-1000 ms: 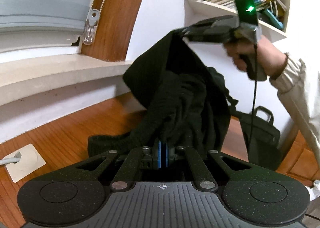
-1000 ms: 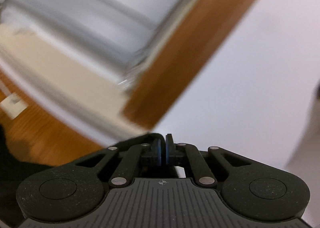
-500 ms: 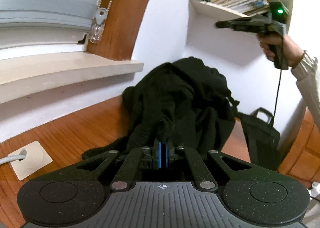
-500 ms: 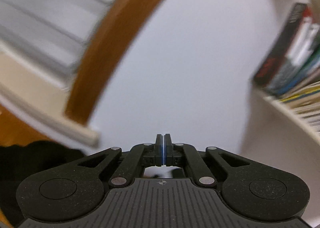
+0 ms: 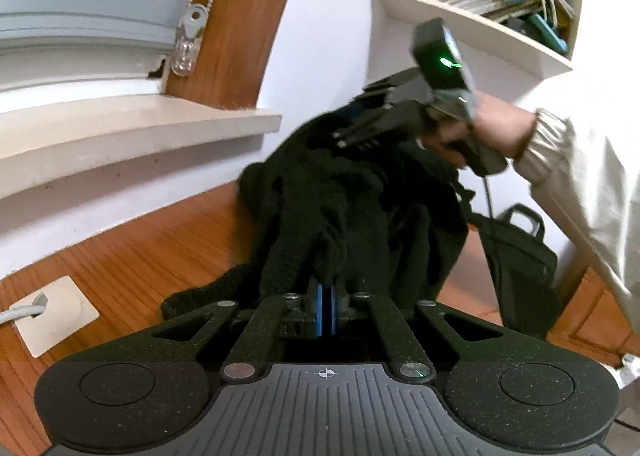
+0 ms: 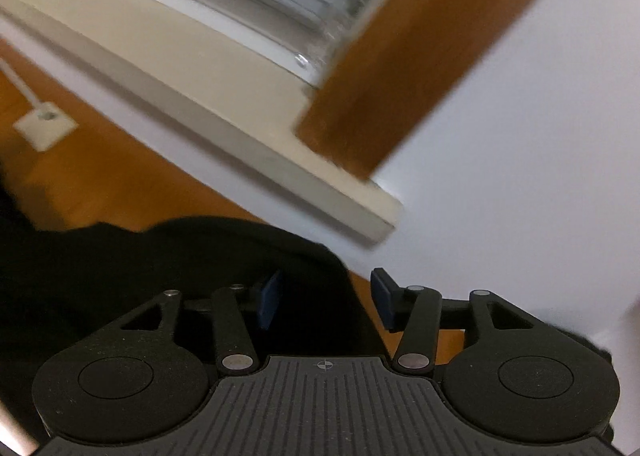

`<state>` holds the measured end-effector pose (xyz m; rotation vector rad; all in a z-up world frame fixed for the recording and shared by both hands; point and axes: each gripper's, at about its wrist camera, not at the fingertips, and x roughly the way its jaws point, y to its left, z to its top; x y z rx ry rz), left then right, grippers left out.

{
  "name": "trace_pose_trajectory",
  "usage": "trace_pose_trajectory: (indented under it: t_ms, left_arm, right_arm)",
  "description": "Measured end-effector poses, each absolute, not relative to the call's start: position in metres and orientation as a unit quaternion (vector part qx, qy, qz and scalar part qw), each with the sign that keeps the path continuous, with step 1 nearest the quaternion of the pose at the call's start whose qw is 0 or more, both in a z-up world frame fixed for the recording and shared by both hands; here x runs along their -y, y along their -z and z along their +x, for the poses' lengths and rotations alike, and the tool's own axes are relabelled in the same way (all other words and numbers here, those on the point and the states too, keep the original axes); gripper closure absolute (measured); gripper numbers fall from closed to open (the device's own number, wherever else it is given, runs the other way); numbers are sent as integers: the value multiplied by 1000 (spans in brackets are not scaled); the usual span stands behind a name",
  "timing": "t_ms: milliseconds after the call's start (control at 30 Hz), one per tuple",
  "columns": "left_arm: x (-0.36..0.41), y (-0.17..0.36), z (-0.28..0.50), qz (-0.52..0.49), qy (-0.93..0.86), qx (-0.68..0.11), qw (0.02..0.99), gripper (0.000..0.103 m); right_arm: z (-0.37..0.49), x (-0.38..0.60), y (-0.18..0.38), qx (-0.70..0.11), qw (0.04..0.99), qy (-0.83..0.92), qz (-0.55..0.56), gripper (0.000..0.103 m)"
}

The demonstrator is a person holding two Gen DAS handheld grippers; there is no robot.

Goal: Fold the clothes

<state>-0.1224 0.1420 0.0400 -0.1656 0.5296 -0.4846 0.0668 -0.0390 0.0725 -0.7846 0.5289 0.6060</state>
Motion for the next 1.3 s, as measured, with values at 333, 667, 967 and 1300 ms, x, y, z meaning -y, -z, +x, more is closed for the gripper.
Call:
trace_pose_trajectory:
  t_ms: [333, 667, 967, 1300]
  left_arm:
    - [-138, -32, -117, -86, 253, -290, 919, 99]
    - [-144, -31, -116, -90, 238, -289, 923, 99]
    - [-160, -41, -119, -115, 224, -265, 931, 97]
    - [-183, -52, -126, -143, 178, -232, 945, 86]
  right_arm:
    - [41, 78, -140, -131, 914, -208, -323, 94]
    - [15, 195, -243, -57, 953, -55, -291, 94]
    - [22, 288, -173, -213, 932, -30, -290, 71]
    - [10, 295, -150, -256, 932, -138, -219, 49]
